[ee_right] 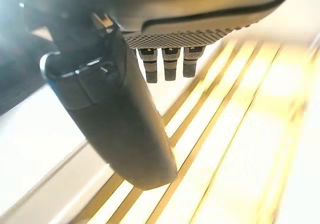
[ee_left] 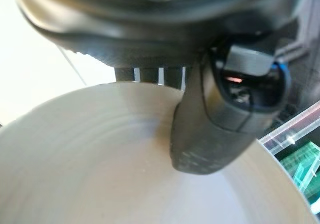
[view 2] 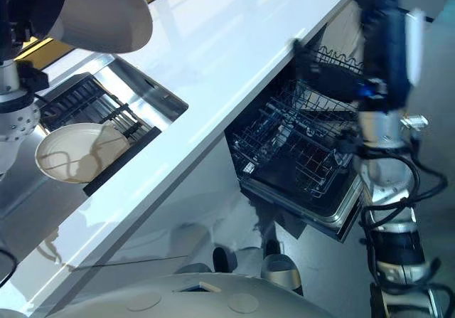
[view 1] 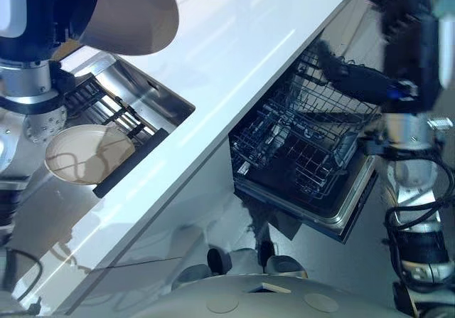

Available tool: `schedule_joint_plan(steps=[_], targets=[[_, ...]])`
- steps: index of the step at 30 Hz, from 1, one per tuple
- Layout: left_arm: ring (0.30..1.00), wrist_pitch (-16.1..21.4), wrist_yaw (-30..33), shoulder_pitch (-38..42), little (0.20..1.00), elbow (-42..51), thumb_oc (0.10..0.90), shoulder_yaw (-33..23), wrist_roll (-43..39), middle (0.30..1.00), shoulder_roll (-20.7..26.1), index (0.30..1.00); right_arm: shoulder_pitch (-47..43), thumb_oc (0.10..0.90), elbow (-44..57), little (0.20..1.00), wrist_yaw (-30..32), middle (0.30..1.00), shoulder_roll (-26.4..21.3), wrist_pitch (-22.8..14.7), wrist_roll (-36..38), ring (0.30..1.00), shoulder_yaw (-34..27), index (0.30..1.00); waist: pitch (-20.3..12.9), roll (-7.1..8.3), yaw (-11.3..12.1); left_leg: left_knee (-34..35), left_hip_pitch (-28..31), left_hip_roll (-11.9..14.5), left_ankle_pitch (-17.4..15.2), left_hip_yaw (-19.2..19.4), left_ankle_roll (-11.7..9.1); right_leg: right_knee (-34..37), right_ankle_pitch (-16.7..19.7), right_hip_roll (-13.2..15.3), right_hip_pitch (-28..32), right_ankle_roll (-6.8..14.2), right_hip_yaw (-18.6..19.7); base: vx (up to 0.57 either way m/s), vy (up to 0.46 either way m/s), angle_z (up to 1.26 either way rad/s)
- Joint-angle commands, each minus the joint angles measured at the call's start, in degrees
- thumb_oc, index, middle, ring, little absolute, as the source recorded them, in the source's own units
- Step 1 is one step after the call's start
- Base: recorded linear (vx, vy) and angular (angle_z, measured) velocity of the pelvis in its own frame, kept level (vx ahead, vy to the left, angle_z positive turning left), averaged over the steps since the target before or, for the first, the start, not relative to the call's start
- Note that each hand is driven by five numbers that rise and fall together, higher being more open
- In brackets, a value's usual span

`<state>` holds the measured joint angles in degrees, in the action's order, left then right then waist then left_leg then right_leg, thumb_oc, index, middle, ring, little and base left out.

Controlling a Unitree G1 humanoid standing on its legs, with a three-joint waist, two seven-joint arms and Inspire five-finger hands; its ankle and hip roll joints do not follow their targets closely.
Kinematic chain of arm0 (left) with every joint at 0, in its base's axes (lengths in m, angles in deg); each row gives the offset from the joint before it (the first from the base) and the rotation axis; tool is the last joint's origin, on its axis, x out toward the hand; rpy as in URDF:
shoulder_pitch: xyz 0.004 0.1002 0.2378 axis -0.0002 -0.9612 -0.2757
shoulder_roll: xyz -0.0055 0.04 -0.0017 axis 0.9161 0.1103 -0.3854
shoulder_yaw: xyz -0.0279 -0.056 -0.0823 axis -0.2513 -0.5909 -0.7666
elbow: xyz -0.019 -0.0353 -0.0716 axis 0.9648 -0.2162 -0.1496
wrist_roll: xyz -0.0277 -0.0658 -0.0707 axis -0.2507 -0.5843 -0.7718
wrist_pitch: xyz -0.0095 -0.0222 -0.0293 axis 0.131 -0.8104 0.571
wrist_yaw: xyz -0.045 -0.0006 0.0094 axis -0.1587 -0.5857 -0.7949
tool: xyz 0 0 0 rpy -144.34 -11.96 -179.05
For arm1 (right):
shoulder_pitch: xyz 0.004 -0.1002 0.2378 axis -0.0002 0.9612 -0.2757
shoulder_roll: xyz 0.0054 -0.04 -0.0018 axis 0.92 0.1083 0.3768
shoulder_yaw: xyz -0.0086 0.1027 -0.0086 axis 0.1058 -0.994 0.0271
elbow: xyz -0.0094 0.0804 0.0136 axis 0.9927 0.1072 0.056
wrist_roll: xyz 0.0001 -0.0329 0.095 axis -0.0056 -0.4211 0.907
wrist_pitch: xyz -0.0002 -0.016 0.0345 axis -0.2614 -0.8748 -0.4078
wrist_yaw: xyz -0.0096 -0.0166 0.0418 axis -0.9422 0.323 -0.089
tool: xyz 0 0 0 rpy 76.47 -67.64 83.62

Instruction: Pick up plates and place into dishwasher.

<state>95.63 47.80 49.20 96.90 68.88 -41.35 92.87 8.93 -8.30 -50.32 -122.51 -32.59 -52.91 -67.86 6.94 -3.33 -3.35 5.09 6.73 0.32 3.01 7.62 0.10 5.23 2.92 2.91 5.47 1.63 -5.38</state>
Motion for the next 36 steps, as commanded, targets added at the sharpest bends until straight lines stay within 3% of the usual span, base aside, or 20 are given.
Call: schedule_joint_plan(steps=[1,6,14,19,23,27,36], targets=[[0.3,-2.26,3.97,10.65,0.2,-4.28,0.1,2.36,-0.88,0.3,-1.31,0.3,-8.04,0.8,1.94,0.9,-3.42,0.9,0.45,2.08,8.42,0.9,1.19,0.9,-5.77,0.71,1.79,-0.09,0.44,-1.63,-8.12,-1.81,0.57,-4.96,-8.79,-0.47,-1.42,2.51,-2.31,0.01,-0.048,0.09],[0.3,-2.25,3.16,12.24,0.2,-5.89,0.1,7.26,0.53,0.3,-7.87,0.3,-12.87,0.8,0.28,0.9,-1.84,0.9,4.61,4.83,10.25,0.9,6.34,0.9,-6.18,1.3,2.45,-0.09,0.19,-1.52,-7.41,-2.35,0.47,-5.0,-8.43,-0.51,-1.25,2.22,-2.88,0.01,-0.042,0.15],[0.3,-2.81,2.55,15.23,0.2,-10.17,0.1,14.61,1.67,0.3,-15.58,0.3,-16.79,0.8,-2.24,0.9,4.29,0.9,11.13,3.0,9.32,0.9,9.87,0.9,-6.19,1.35,2.5,-0.09,0.57,-1.55,-7.42,-2.84,0.53,-4.28,-8.06,-0.63,-0.37,2.15,-2.79,0.06,-0.021,0.02],[0.3,-1.67,2.97,14.26,0.2,-11.22,0.1,15.79,2.01,0.3,-18.79,0.3,-16.88,0.8,-3.39,0.9,5.56,0.9,13.42,5.28,11.59,0.9,10.56,0.9,-6.0,1.36,2.47,-0.09,0.73,-1.61,-7.51,-2.77,0.56,-3.85,-7.83,-0.67,-0.11,2.14,-2.75,0.06,-0.009,0.0],[0.3,-0.64,3.63,12.86,0.2,-11.24,0.1,16.37,2.91,0.3,-20.79,0.3,-15.52,0.8,-4.3,0.9,5.65,0.9,15.5,9.09,15.39,0.9,11.62,0.9,-5.74,1.47,2.46,-0.09,0.78,-1.59,-7.46,-2.7,0.64,-3.69,-7.77,-0.61,0.09,2.15,-2.9,0.05,-0.005,0.0],[0.3,0.9,5.5,12.83,0.2,-11.49,0.1,17.87,4.41,0.3,-22.68,0.3,-14.33,0.8,-8.47,0.9,5.71,0.9,17.85,16.76,19.87,0.9,14.34,0.9,-5.59,1.58,2.35,-0.09,1.06,-1.61,-7.9,-2.76,0.61,-3.48,-8.18,-0.49,0.53,2.19,-3.26,0.05,0.011,0.0],[0.3,1.25,6.44,14.13,0.2,-9.81,0.1,19.6,4.21,0.3,-22.93,0.3,-12.58,0.8,-14.79,0.9,7.67,0.9,18.21,22.09,19.66,0.9,16.89,0.9,-5.25,1.86,2.42,-0.09,1.23,-1.5,-7.77,-3.02,0.67,-4.16,-8.46,-0.31,0.58,2.21,-3.95,0.0,0.0,0.01]])
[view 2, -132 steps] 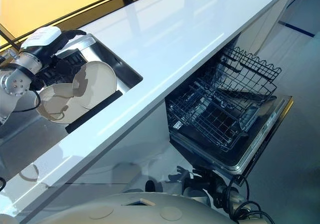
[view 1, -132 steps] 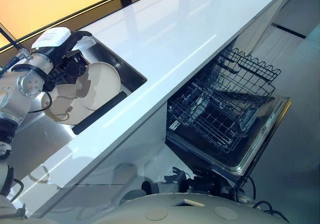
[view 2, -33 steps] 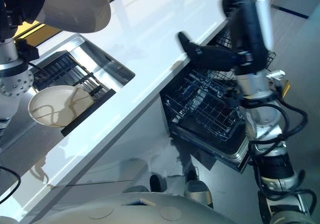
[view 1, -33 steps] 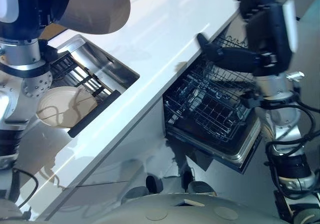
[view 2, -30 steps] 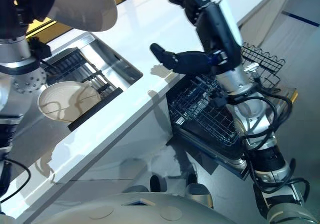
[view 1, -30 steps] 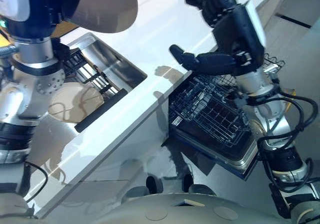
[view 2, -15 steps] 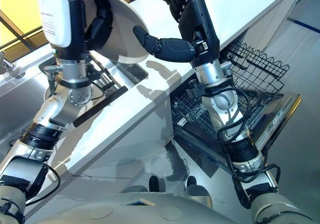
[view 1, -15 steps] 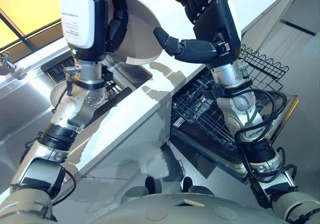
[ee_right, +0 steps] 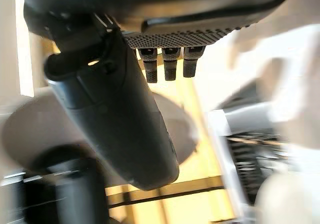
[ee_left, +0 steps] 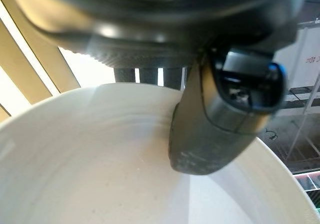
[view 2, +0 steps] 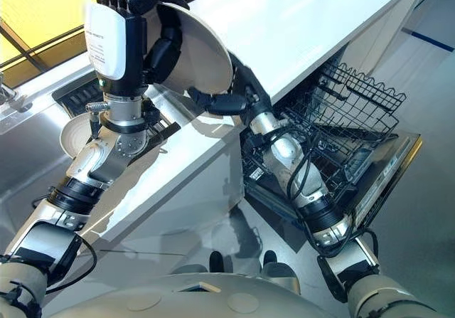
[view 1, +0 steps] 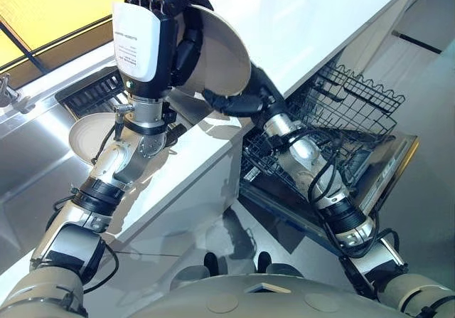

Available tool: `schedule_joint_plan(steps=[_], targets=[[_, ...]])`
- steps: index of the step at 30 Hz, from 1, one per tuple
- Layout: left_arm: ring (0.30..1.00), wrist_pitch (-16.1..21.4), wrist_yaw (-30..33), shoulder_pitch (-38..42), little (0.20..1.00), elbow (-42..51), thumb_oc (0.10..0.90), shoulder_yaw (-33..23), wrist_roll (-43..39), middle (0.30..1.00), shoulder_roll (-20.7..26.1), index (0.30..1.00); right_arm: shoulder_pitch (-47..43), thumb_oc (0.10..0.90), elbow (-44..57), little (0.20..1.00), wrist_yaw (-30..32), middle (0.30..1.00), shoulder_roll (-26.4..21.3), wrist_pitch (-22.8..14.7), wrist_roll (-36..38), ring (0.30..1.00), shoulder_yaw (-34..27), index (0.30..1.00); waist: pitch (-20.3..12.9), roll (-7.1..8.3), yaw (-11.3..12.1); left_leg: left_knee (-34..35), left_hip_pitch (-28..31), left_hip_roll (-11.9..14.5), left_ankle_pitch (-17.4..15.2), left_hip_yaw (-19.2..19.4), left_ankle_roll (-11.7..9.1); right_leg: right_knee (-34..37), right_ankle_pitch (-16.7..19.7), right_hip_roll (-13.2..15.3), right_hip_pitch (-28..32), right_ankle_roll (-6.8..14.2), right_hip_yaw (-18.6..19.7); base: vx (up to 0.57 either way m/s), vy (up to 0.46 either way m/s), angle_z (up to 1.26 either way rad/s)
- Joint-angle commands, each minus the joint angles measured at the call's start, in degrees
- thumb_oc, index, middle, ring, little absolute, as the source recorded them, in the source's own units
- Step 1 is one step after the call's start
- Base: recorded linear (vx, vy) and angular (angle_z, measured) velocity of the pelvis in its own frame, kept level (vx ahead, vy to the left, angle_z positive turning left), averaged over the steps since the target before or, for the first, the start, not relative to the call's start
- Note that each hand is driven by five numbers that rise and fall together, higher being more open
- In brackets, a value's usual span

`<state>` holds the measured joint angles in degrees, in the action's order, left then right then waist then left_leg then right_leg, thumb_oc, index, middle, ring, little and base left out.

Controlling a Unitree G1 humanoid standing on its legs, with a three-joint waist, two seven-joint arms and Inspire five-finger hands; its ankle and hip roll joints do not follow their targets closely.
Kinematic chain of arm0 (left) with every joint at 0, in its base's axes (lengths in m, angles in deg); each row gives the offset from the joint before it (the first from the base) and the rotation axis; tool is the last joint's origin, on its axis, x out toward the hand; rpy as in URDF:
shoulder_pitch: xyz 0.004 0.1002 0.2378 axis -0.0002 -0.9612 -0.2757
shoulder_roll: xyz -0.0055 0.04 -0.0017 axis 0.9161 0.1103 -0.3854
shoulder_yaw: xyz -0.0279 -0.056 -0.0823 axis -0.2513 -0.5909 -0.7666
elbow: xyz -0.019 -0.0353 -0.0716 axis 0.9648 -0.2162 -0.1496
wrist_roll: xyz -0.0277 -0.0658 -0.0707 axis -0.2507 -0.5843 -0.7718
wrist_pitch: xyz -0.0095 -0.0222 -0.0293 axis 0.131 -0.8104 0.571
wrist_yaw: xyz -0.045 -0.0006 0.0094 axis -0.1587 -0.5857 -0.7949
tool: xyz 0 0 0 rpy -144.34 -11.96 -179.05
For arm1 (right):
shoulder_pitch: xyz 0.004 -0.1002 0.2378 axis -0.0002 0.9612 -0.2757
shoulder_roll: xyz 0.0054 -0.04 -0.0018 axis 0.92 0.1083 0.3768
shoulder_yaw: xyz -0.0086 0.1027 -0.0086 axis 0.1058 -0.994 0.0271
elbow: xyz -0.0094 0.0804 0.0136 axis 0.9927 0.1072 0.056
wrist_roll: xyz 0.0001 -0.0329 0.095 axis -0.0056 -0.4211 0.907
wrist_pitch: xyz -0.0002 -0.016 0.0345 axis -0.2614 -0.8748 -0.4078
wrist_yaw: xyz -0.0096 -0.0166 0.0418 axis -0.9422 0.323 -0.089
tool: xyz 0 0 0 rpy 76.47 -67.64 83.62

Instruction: Pick up plates and place into dishwasher.

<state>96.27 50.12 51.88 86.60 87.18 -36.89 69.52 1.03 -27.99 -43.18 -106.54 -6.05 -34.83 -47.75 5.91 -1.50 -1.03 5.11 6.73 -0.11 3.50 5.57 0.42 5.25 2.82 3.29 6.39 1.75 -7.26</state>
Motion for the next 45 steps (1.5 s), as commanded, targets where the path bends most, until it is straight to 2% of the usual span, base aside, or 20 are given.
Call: schedule_joint_plan(steps=[1,4,5,6,8,11,15,17,22,27,31,33,35,37,38,39,40,43,45], targets=[[0.3,0.69,4.14,11.56,0.2,0.47,0.1,1.47,-0.52,0.3,0.36,0.3,-4.61,0.8,4.69,0.9,0.68,0.9,2.3,-4.38,1.56,0.9,-3.2,0.9,-4.1,0.04,0.09,-0.11,1.27,-1.11,-8.23,-1.03,0.38,-4.22,-8.36,-0.69,-0.3,2.09,-2.11,0.0,0.0,0.0],[0.3,1.68,3.93,10.84,0.2,0.79,0.1,1.53,-1.36,0.3,-0.33,0.3,-4.45,0.8,4.11,0.9,1.61,0.9,2.5,-4.7,1.02,0.9,-3.18,0.9,-3.7,0.03,0.22,-0.11,1.37,-1.16,-8.15,-1.29,0.46,-4.46,-8.38,-0.64,-0.33,2.1,-2.11,0.0,0.0,0.0],[0.3,1.88,3.58,10.51,0.2,0.87,0.1,1.75,-2.06,0.3,-0.58,0.3,-4.4,0.484,3.94,0.584,2.37,0.629,2.47,-5.95,0.14,0.629,-3.11,0.629,-3.5,-0.01,0.27,-0.11,1.4,-1.21,-8.11,-1.37,0.49,-4.52,-8.37,-0.64,-0.33,2.11,-2.07,0.0,0.0,0.0],[0.3,2.03,3.31,10.34,0.2,0.72,0.1,1.88,-2.23,0.3,-0.77,0.3,-4.47,0.1,3.74,0.2,2.76,0.3,2.4,-6.99,0.48,0.3,-3.24,0.3,-3.4,-0.04,0.26,-0.11,1.44,-1.25,-8.11,-1.43,0.53,-4.5,-8.36,-0.64,-0.29,2.1,-2.02,0.0,0.0,0.0],[0.3,2.28,2.68,9.99,0.2,0.49,0.1,2.08,-3.3,0.3,-1.26,0.3,-4.41,0.1,3.59,0.2,3.11,0.3,2.77,-8.09,0.84,0.3,-3.42,0.3,-3.22,-0.12,0.28,-0.11,1.51,-1.26,-8.12,-1.44,0.55,-4.49,-8.31,-0.63,-0.26,2.15,-1.99,0.0,0.0,0.0],[0.3,2.7,-0.42,6.39,0.2,0.45,0.1,1.48,-5.81,0.3,-3.55,0.3,-2.71,0.1,4.87,0.2,4.37,0.3,3.66,-12.21,-3.45,0.3,-4.53,0.3,-2.74,-0.25,0.41,-0.11,1.68,-1.32,-8.13,-1.55,0.75,-4.29,-8.06,-0.6,-0.19,2.25,-1.79,0.0,0.0,0.0],[0.3,2.15,-2.31,1.96,0.2,0.07,0.1,0.42,-5.42,0.3,-4.67,0.3,-0.99,0.1,6.18,0.2,3.53,0.3,3.33,-12.64,-5.31,0.3,-5.53,0.3,-2.38,-0.26,0.64,-0.11,1.84,-1.39,-8.17,-1.4,0.87,-3.81,-7.72,-0.55,-0.04,2.39,-1.62,0.0,0.0,0.0],[0.3,1.61,-2.72,0.11,0.2,-0.91,0.1,-0.06,-5.19,0.3,-4.57,0.3,-0.08,0.8,6.66,0.9,2.69,0.9,2.86,-11.94,-4.1,0.9,-5.79,0.9,-2.3,-0.25,0.62,-0.11,1.85,-1.47,-8.21,-1.28,0.91,-3.55,-7.53,-0.54,-0.05,2.5,-1.48,0.0,0.0,0.0],[0.3,2.9,-1.81,-0.95,0.2,-4.84,0.1,-0.34,-5.27,0.3,-3.58,0.3,0.4,0.8,5.08,0.9,-0.69,0.9,2.38,-10.8,0.0,0.9,-5.98,0.9,-2.32,-0.27,0.56,-0.11,1.84,-1.43,-8.08,-1.01,0.81,-3.36,-7.25,-0.47,-0.01,2.62,-1.51,0.0,0.0,0.0],[0.3,3.64,-0.52,-0.61,0.2,-6.66,0.1,-0.59,-5.39,0.3,-3.63,0.3,0.21,0.8,4.46,0.9,-1.84,0.9,2.31,-10.53,0.96,0.9,-5.71,0.9,-2.36,-0.27,0.51,-0.11,1.75,-1.35,-8.02,-0.98,0.81,-3.44,-7.11,-0.33,-0.13,2.7,-1.7,0.0,0.0,0.0],[0.3,2.6,-0.22,-0.47,0.2,-6.35,0.1,-0.92,-4.85,0.3,-3.85,0.3,0.23,0.8,4.96,0.9,-2.12,0.9,2.29,-9.45,1.31,0.9,-5.9,0.9,-2.38,-0.22,0.39,-0.11,1.82,-1.33,-8.09,-0.97,0.81,-3.47,-7.08,-0.26,-0.14,2.8,-1.79,0.0,0.0,0.0],[0.3,2.26,0.28,-0.28,0.2,-6.72,0.1,-1.04,-4.74,0.3,-3.61,0.3,0.01,0.8,5.27,0.9,-0.87,0.9,1.9,-10.21,-0.7,0.9,-5.95,0.9,-2.38,-0.21,0.32,-0.11,1.87,-1.3,-8.11,-0.93,0.77,-3.46,-7.1,-0.26,-0.09,2.8,-1.77,0.0,0.0,0.0],[0.3,1.92,1.33,0.13,0.2,-7.35,0.1,-1.25,-4.57,0.3,-2.92,0.3,-0.84,0.8,5.89,0.9,1.76,0.9,0.86,-12.07,-3.63,0.9,-6.94,0.9,-2.46,-0.2,0.19,-0.11,1.9,-1.27,-8.16,-0.87,0.74,-3.37,-7.08,-0.3,-0.02,2.84,-1.69,0.0,0.0,0.0],[0.3,1.23,2.05,0.46,0.2,-7.22,0.1,-1.98,-3.9,0.3,-2.31,0.3,-1.97,0.8,6.73,0.9,4.65,0.9,-0.25,-16.05,-8.22,0.9,-8.53,0.9,-2.55,-0.24,0.11,-0.11,1.94,-1.21,-8.22,-0.81,0.76,-3.36,-7.09,-0.37,-0.02,2.82,-1.6,0.0,0.0,0.0],[0.3,1.03,2.23,0.55,0.2,-7.1,0.1,-2.14,-3.86,0.3,-2.13,0.3,-2.29,0.8,7.07,0.9,5.37,0.9,-0.48,-16.82,-9.05,0.9,-8.94,0.9,-2.55,-0.26,0.09,-0.11,1.95,-1.19,-8.25,-0.8,0.76,-3.36,-7.09,-0.37,-0.02,2.83,-1.59,0.0,0.0,0.0],[0.3,0.79,2.51,0.63,0.2,-6.99,0.1,-2.69,-3.22,0.3,-1.84,0.3,-2.89,0.8,7.83,0.9,6.72,0.9,-0.98,-18.58,-11.16,0.9,-9.77,0.9,-2.55,-0.32,0.08,-0.11,1.96,-1.16,-8.27,-0.79,0.78,-3.38,-7.1,-0.39,-0.03,2.81,-1.55,0.0,0.0,0.0],[0.3,0.0,2.85,0.76,0.2,-6.32,0.1,-3.76,-2.48,0.3,-1.2,0.3,-3.91,0.8,9.68,0.9,8.67,0.9,-1.8,-22.41,-15.05,0.9,-11.42,0.9,-2.67,-0.4,0.06,-0.11,1.94,-1.12,-8.32,-0.79,0.79,-3.36,-7.14,-0.41,-0.05,2.81,-1.43,0.0,0.0,0.0],[0.3,-0.86,2.75,1.04,0.2,-5.55,0.1,-6.45,-1.32,0.3,0.14,0.3,-5.27,0.8,13.73,0.9,9.39,0.9,-3.24,-27.01,-19.46,0.9,-14.56,0.9,-2.99,-0.64,-0.01,-0.11,1.86,-1.19,-8.48,-0.85,0.76,-3.26,-7.27,-0.5,-0.06,2.79,-1.23,0.0,0.0,0.0],[0.3,-1.63,2.26,1.51,0.2,-5.05,0.1,-7.84,-1.23,0.3,1.17,0.3,-5.92,0.8,15.6,0.9,8.45,0.9,-4.23,-27.63,-19.5,0.9,-15.83,0.9,-3.21,-0.76,-0.03,-0.11,1.44,-1.18,-8.01,-0.77,0.69,-3.36,-6.87,-0.57,-0.55,2.66,-1.05,-0.05,0.015,-0.02]])
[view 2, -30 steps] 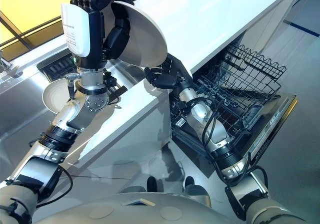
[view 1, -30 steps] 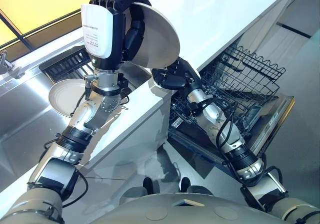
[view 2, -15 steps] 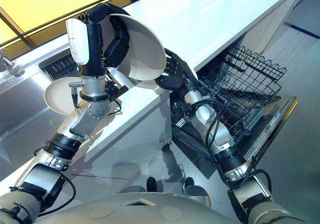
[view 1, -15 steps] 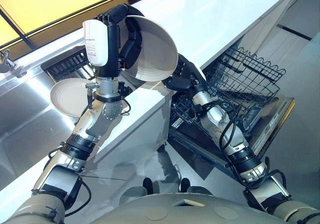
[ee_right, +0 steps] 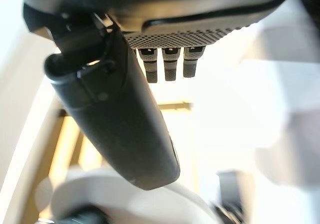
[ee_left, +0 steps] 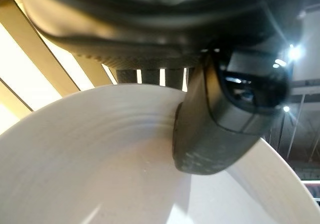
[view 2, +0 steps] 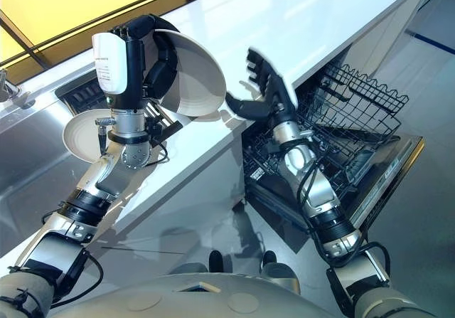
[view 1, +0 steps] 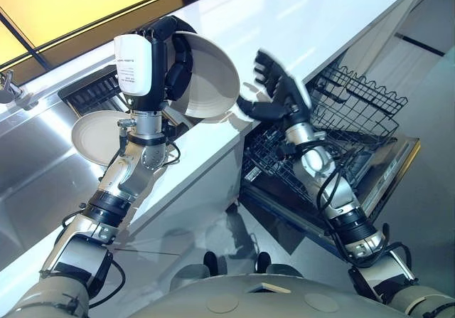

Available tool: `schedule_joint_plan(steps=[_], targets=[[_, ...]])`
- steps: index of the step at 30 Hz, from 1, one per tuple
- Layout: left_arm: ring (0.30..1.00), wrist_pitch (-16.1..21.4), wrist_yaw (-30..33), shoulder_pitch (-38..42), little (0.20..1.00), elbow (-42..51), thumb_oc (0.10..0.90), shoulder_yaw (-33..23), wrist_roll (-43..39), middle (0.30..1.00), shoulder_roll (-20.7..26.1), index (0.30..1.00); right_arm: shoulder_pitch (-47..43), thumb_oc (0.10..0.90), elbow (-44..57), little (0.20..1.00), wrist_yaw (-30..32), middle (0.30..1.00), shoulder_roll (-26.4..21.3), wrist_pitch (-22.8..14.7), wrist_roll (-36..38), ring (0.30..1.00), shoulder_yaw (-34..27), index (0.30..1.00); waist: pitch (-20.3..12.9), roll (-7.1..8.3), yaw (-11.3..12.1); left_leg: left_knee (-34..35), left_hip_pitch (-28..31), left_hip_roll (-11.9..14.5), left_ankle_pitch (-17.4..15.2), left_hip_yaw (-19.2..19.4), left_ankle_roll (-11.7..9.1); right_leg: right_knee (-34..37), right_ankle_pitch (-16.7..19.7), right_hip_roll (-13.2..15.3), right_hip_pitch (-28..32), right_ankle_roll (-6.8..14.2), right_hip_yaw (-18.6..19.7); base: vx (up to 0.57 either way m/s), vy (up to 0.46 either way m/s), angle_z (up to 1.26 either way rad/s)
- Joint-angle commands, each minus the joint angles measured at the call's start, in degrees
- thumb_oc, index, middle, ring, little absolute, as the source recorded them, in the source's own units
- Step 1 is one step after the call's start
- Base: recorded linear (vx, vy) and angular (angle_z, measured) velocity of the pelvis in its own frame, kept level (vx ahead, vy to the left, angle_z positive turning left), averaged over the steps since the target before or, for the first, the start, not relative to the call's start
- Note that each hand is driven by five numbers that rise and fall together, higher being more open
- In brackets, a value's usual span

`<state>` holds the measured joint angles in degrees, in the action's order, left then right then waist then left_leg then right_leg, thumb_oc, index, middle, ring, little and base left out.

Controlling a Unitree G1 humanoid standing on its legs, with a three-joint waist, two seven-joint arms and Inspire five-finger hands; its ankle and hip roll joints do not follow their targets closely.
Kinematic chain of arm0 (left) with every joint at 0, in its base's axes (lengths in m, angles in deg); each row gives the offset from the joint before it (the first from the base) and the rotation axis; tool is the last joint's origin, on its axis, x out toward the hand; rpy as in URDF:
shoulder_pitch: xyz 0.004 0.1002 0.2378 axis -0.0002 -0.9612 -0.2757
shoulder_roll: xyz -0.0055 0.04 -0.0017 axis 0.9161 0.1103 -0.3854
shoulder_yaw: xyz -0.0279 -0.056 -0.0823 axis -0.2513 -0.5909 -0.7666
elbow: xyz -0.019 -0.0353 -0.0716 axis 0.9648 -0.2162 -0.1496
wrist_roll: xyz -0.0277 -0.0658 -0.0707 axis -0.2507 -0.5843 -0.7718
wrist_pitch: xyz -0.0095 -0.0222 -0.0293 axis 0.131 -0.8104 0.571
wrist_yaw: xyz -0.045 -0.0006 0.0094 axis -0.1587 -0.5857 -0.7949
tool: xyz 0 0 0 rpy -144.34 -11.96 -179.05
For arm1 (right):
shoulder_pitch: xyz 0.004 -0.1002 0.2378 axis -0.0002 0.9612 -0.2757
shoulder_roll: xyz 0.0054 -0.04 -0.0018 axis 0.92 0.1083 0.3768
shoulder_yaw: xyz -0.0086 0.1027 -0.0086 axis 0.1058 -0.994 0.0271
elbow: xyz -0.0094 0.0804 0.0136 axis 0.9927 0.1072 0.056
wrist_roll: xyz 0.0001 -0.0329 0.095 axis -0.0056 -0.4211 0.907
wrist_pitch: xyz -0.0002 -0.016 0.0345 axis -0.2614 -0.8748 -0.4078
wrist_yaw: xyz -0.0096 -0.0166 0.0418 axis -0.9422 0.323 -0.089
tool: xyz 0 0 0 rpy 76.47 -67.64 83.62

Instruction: Pick up plates and place into dishwasher.

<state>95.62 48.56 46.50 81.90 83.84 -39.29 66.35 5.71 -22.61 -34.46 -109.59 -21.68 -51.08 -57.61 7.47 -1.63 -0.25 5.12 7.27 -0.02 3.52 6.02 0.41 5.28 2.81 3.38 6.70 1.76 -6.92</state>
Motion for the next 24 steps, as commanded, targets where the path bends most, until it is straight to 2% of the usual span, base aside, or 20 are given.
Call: schedule_joint_plan(steps=[1,5,10,13,16,24], targets=[[0.3,-1.58,3.2,7.19,0.2,0.21,0.1,-5.28,1.13,0.3,5.07,0.3,-10.82,0.8,11.0,0.9,-1.09,0.9,-1.73,-12.67,-2.77,0.9,-6.63,0.9,-4.91,-0.68,-0.83,-0.12,0.88,-1.31,-8.06,-1.22,0.69,-3.37,-6.93,-0.69,-0.87,2.63,-1.31,-0.06,0.012,-0.03],[0.3,-3.05,2.31,7.63,0.2,1.08,0.1,-7.01,0.94,0.3,7.04,0.3,-11.23,0.8,12.92,0.9,-3.94,0.9,-3.1,-12.96,0.27,0.9,-8.07,0.9,-5.38,-0.71,-0.98,-0.12,0.85,-1.33,-8.08,-1.2,0.61,-3.49,-7.11,-0.76,-0.94,2.57,-1.16,0.0,0.0,0.0],[0.3,-3.22,0.92,8.85,0.2,0.67,0.1,-7.69,1.06,0.3,8.7,0.3,-11.96,0.8,13.59,0.9,-12.37,0.9,-3.38,-6.68,12.89,0.9,-7.33,0.9,-5.87,-0.55,-1.04,-0.12,0.79,-1.32,-8.01,-1.12,0.52,-3.93,-7.37,-0.82,-1.17,2.43,-1.11,0.0,0.0,0.0],[0.3,-2.97,1.04,10.21,0.2,-0.35,0.1,-6.66,0.49,0.3,9.43,0.3,-12.61,0.8,13.63,0.9,-14.66,0.9,-2.5,-3.98,18.63,0.9,-5.05,0.9,-6.14,-0.49,-0.93,-0.12,0.83,-1.34,-7.95,-1.13,0.5,-4.03,-7.46,-0.84,-1.15,2.28,-1.21,0.0,0.0,0.0],[0.3,-2.45,1.64,11.42,0.2,-1.5,0.1,-5.56,-0.66,0.3,9.47,0.3,-13.44,0.8,13.35,0.9,-15.47,0.9,-0.78,-2.81,22.62,0.9,-3.31,0.9,-6.38,-0.45,-0.75,-0.12,0.9,-1.31,-7.9,-1.12,0.45,-3.79,-7.37,-0.9,-0.88,2.18,-1.27,0.0,0.0,0.0],[0.3,-1.35,2.93,14.23,0.2,-3.27,0.1,-1.5,-3.28,0.3,5.81,0.3,-17.28,0.8,12.92,0.9,-11.68,0.9,3.74,-4.1,24.79,0.9,0.8,0.9,-6.61,-0.4,-0.35,-0.12,0.93,-1.28,-7.82,-1.26,0.31,-3.11,-7.18,-1.14,-0.36,2.01,-1.0,0.0,0.0,0.0]])
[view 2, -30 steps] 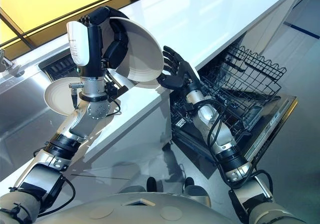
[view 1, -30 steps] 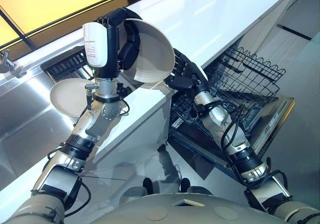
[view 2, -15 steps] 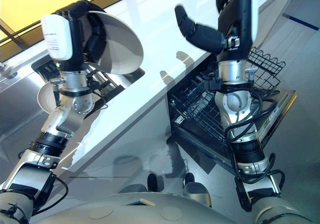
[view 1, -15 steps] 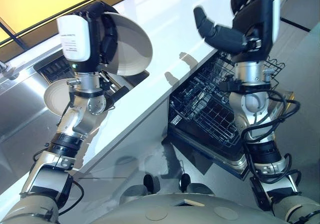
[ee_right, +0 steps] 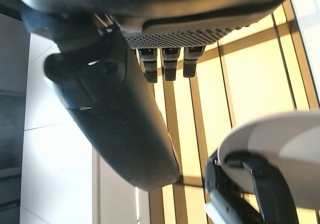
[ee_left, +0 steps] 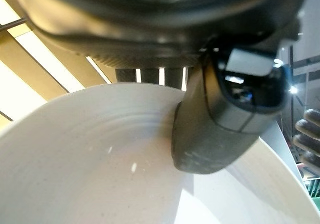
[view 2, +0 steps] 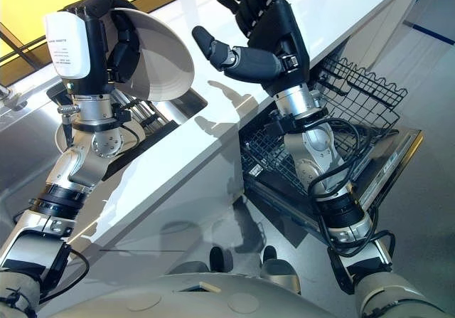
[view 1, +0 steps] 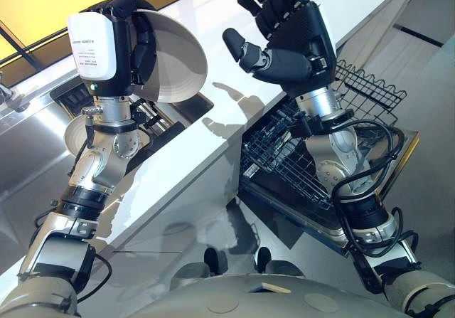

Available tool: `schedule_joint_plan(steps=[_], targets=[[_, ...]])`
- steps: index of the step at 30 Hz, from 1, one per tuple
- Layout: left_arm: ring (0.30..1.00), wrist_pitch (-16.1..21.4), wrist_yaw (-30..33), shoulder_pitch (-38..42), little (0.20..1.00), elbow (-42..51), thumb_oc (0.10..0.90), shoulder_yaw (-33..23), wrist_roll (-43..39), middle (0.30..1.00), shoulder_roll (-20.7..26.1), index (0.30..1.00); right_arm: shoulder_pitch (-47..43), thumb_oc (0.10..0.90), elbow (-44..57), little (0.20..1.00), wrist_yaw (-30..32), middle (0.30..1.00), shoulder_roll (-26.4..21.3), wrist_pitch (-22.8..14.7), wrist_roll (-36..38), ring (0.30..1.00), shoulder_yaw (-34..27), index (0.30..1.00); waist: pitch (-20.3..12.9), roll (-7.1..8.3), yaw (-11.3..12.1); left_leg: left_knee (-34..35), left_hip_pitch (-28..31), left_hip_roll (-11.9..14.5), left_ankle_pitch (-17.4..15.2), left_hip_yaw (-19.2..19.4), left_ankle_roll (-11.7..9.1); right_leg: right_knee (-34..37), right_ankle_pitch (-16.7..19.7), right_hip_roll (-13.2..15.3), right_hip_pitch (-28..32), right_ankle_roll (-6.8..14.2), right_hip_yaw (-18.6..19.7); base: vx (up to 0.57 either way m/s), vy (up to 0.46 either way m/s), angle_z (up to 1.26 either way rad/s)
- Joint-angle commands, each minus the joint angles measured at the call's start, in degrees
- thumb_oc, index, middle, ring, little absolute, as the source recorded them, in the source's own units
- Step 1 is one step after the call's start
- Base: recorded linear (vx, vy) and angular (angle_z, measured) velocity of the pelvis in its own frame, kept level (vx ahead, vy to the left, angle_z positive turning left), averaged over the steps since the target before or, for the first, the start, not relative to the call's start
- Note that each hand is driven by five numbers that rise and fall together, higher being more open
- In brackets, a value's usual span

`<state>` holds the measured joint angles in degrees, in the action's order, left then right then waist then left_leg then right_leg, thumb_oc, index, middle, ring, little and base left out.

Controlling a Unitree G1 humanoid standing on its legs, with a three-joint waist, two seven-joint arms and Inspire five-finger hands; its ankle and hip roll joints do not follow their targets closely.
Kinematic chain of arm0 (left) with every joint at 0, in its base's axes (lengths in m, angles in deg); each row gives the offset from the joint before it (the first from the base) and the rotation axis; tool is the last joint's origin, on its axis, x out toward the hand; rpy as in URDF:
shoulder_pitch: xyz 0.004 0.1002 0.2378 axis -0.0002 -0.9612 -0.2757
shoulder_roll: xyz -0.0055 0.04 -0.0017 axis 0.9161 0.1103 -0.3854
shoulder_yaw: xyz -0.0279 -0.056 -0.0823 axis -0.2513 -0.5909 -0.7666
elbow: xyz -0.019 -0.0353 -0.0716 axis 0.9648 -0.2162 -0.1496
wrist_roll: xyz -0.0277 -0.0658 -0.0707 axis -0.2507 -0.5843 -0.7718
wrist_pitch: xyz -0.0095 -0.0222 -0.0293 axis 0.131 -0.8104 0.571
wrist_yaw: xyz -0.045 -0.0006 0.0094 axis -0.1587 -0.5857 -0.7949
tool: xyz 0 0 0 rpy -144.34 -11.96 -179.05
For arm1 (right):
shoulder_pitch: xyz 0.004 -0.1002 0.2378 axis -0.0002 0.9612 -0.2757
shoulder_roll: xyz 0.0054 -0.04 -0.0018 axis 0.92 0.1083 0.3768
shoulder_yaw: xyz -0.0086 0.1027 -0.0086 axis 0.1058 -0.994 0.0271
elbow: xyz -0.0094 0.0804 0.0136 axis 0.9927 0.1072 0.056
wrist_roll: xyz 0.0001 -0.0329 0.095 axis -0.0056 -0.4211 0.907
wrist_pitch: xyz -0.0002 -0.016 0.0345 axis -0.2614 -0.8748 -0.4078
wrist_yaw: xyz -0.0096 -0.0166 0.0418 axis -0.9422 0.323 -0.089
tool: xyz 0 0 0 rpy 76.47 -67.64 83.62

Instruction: Pick up plates and place into dishwasher.

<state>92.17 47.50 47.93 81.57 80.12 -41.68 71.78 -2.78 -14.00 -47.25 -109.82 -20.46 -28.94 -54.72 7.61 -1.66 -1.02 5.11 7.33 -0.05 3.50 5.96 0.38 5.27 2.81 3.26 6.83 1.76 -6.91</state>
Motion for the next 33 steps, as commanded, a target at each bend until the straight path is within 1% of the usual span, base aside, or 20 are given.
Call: schedule_joint_plan(steps=[1,2,6,8,11,13,15,16,19,24,30,33], targets=[[0.3,2.27,3.97,12.97,0.2,-2.95,0.1,2.87,-0.92,0.3,-0.35,0.3,-8.88,0.8,4.43,0.9,1.66,0.9,4.61,-5.42,3.15,0.9,-1.73,0.9,-6.77,-0.31,0.42,-0.11,0.86,-1.23,-7.8,-1.2,0.34,-3.08,-7.16,-1.05,-0.47,2.03,-1.0,0.0,0.0,0.0],[0.3,2.28,3.96,13.14,0.2,-3.01,0.1,3.38,-0.56,0.3,-0.89,0.3,-8.89,0.8,4.32,0.9,2.02,0.9,5.12,-5.56,3.18,0.9,-1.49,0.9,-6.78,-0.26,0.44,-0.11,0.85,-1.22,-7.79,-1.19,0.35,-3.07,-7.16,-1.06,-0.45,2.02,-0.98,0.0,0.0,0.0],[0.3,2.18,4.1,13.25,0.2,-3.07,0.1,4.83,-0.04,0.3,-2.44,0.3,-8.47,0.8,4.04,0.9,3.17,0.9,6.6,-4.26,7.46,0.9,-0.82,0.9,-6.71,-0.18,0.37,-0.11,0.82,-1.23,-7.83,-1.2,0.41,-3.05,-7.14,-1.13,-0.46,2.0,-0.87,0.0,0.0,0.0],[0.3,1.84,3.99,13.46,0.2,-3.16,0.1,5.96,0.45,0.3,-3.0,0.3,-7.82,0.8,3.74,0.9,3.77,0.9,7.66,-2.95,10.86,0.9,-0.28,0.9,-6.67,-0.14,0.25,-0.11,1.07,-1.29,-8.23,-1.33,0.46,-2.93,-7.49,-1.15,-0.1,2.09,-0.77,0.0,0.0,0.0],[0.3,2.05,4.41,14.34,0.2,-4.19,0.1,7.43,-0.22,0.3,-3.22,0.3,-7.25,0.8,2.38,0.9,4.46,0.9,8.78,-1.43,13.78,0.9,0.29,0.9,-6.52,-0.1,0.06,-0.11,1.15,-1.3,-8.24,-1.28,0.52,-3.14,-7.55,-1.14,-0.14,2.14,-0.78,0.0,0.0,0.0],[0.3,2.15,4.53,14.89,0.2,-4.46,0.1,8.2,-0.42,0.3,-3.34,0.3,-6.97,0.8,1.37,0.9,5.16,0.9,9.31,-0.4,13.8,0.9,0.74,0.9,-6.5,-0.07,-0.05,-0.11,1.1,-1.29,-8.2,-1.19,0.55,-3.17,-7.52,-1.16,-0.23,2.13,-0.79,0.0,0.0,0.0],[0.3,2.47,4.87,15.16,0.2,-4.78,0.1,8.63,-0.43,0.3,-3.38,0.3,-6.96,0.8,0.75,0.9,5.69,0.9,9.43,-0.22,13.48,0.9,1.0,0.9,-6.52,-0.05,-0.05,-0.11,1.07,-1.29,-8.17,-1.17,0.54,-3.15,-7.48,-1.16,-0.27,2.11,-0.79,0.0,0.0,0.0],[0.3,2.86,5.46,15.56,0.2,-4.96,0.1,9.4,-0.56,0.3,-3.53,0.3,-6.85,0.8,-1.03,0.9,6.62,0.9,9.72,0.45,12.99,0.9,1.62,0.9,-6.49,-0.03,-0.02,-0.11,1.09,-1.29,-8.13,-1.15,0.51,-3.12,-7.44,-1.14,-0.24,2.06,-0.87,0.0,0.0,0.0],[0.3,3.0,5.66,15.44,0.2,-4.32,0.1,9.39,-0.56,0.3,-3.81,0.3,-6.04,0.8,-3.15,0.9,7.17,0.9,9.99,1.5,11.36,0.9,2.04,0.9,-6.43,0.0,0.03,-0.11,1.13,-1.29,-8.08,-1.18,0.54,-3.16,-7.44,-1.12,-0.21,1.99,-0.93,0.0,0.0,0.0],[0.3,2.06,5.13,15.04,0.2,-2.04,0.1,8.87,-0.53,0.3,-3.49,0.3,-4.02,0.8,-5.31,0.9,6.48,0.9,9.98,2.44,11.11,0.9,2.23,0.9,-6.28,0.01,0.11,-0.11,1.3,-1.33,-8.12,-1.27,0.65,-3.28,-7.64,-1.04,-0.05,1.93,-1.24,0.0,0.0,0.0],[0.3,1.1,5.49,15.03,0.2,-1.24,0.1,9.02,-0.89,0.3,-3.2,0.3,-3.15,0.8,-6.03,0.9,7.01,0.9,10.32,3.35,9.55,0.9,2.84,0.9,-5.96,-0.08,0.08,-0.11,1.37,-1.41,-8.04,-1.36,0.75,-3.52,-7.77,-1.04,-0.09,1.84,-1.39,0.0,0.0,0.0],[0.3,1.25,5.78,14.82,0.2,-1.43,0.1,8.91,-0.82,0.3,-3.14,0.3,-2.99,0.8,-6.6,0.9,7.07,0.9,10.32,3.85,9.14,0.9,2.83,0.9,-5.91,-0.16,0.08,-0.11,1.41,-1.44,-8.02,-1.46,0.76,-3.61,-7.87,-1.04,-0.05,1.82,-1.4,0.0,0.0,0.0]])
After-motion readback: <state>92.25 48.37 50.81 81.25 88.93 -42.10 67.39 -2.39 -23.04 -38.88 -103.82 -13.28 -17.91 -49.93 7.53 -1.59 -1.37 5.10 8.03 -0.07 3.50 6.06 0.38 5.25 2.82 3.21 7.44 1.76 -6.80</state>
